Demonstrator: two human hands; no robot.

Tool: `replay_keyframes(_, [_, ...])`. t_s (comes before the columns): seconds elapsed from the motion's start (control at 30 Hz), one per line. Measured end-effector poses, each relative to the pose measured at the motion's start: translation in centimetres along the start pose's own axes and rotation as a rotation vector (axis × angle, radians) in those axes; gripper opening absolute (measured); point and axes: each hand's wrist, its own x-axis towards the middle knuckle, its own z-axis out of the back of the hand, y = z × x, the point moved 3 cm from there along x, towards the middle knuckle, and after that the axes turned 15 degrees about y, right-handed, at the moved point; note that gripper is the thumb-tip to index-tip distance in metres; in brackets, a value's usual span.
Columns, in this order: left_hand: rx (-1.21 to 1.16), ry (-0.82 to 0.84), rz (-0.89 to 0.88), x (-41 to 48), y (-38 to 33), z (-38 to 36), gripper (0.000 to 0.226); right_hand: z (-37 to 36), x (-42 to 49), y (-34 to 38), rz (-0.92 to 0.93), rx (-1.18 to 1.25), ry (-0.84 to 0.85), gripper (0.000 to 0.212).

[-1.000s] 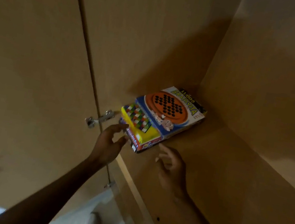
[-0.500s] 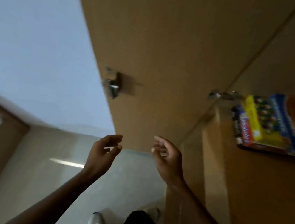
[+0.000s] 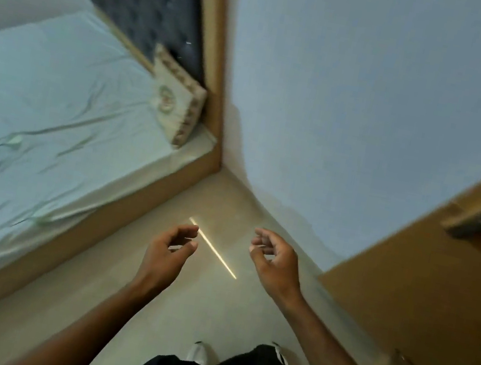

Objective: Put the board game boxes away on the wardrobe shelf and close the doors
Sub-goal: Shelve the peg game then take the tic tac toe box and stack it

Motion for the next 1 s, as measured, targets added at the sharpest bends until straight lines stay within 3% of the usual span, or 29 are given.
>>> replay_keyframes(0.2, [-0.125, -0.396, 0.068, -4.3, 4.0, 13.5, 0.025, -14.1, 8.4, 7.7, 0.133, -0.107, 0.373, 0.029])
replay_keyframes(0.53, [-0.345, -0.936, 0.175, -10.9, 9.1, 29.0, 0.027, -37.4, 16.8, 17.6, 0.303, -0.313, 0.918, 0.035])
replay_keyframes(0.8, [-0.528, -1.406, 0.267, -21.4, 15.3, 37.7, 0.027, -58.6, 14.2, 22.0, 0.468, -0.521, 1.372, 0.037])
replay_keyframes(1.0, [-0.595, -1.615, 0.304, -30.3, 20.9, 44.6, 0.026, -73.5, 8.7, 24.3, 0.569, -0.587, 1.544, 0.035])
